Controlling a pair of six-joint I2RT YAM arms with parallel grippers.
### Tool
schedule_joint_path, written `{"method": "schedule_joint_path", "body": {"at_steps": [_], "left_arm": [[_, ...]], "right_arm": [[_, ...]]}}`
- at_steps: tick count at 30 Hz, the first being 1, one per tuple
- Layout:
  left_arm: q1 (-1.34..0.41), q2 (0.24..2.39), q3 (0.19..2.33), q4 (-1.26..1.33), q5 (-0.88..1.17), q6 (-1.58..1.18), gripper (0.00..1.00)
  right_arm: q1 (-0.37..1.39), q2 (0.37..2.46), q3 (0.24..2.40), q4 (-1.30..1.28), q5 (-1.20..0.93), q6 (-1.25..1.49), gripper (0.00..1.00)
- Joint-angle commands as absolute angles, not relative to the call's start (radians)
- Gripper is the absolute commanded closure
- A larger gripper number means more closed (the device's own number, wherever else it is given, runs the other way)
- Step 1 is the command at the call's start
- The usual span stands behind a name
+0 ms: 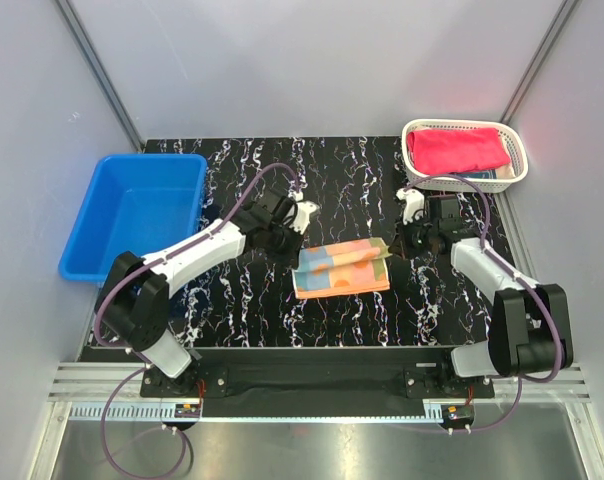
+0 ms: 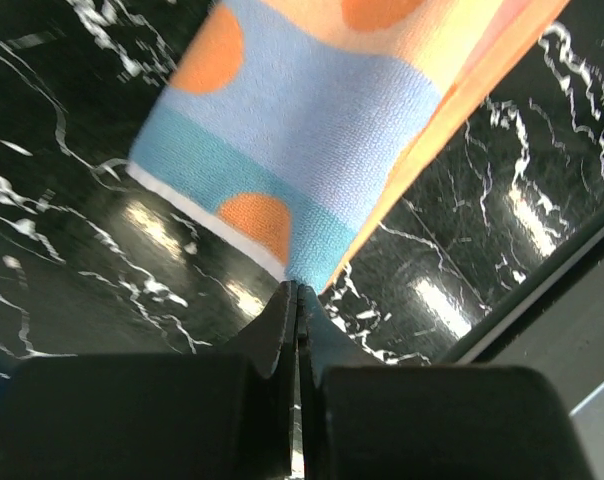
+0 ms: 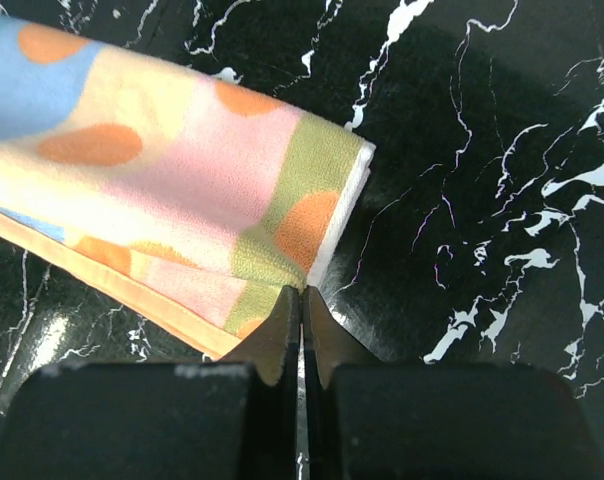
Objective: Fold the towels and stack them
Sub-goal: Fold the towel
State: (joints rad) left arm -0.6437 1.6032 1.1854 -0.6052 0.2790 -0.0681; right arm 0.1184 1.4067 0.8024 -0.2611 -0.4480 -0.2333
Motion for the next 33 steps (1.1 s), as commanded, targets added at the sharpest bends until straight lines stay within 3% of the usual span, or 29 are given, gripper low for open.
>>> {"method": "schedule_joint_path", "body": {"at_steps": [1, 18, 21, 24, 28, 31, 33], "left_arm": [[-0.658, 1.555, 1.16, -0.614, 0.256, -0.098, 1.0], [-0.678, 1.566, 1.112, -0.653, 0.233, -0.123, 1.0], [-0.687, 1.58, 1.104, -0.655, 0.255, -0.121, 1.0], [-0.699, 1.598, 1.094, -0.647, 0.288, -0.126, 1.0], [-0.724, 1.605, 1.066, -0.626, 0.34, -0.147, 1.0], [-0.727, 1.583, 1.034, -0.595, 0.377, -0.175, 0.79], [-0.727, 1.583, 1.034, -0.621, 0.373, -0.181, 0.78]], "right_arm": [[0.115, 1.347, 0.801, -0.265, -0.429, -0.21, 1.0], [0.16, 1.241, 0.764, -0.445, -0.5, -0.382, 0.88], [0.158, 1.232, 0.762, -0.465, -0.457, -0.403, 0.81], [0.16, 1.246, 0.767, -0.462, -0.457, -0.4, 0.64], [0.16, 1.267, 0.81, -0.479, -0.437, -0.362, 0.63], [0.16, 1.29, 0.869, -0.479, -0.423, -0.245, 0.63], [0.163, 1.31, 0.905, -0.479, -0.388, -0.142, 0.62]]}}
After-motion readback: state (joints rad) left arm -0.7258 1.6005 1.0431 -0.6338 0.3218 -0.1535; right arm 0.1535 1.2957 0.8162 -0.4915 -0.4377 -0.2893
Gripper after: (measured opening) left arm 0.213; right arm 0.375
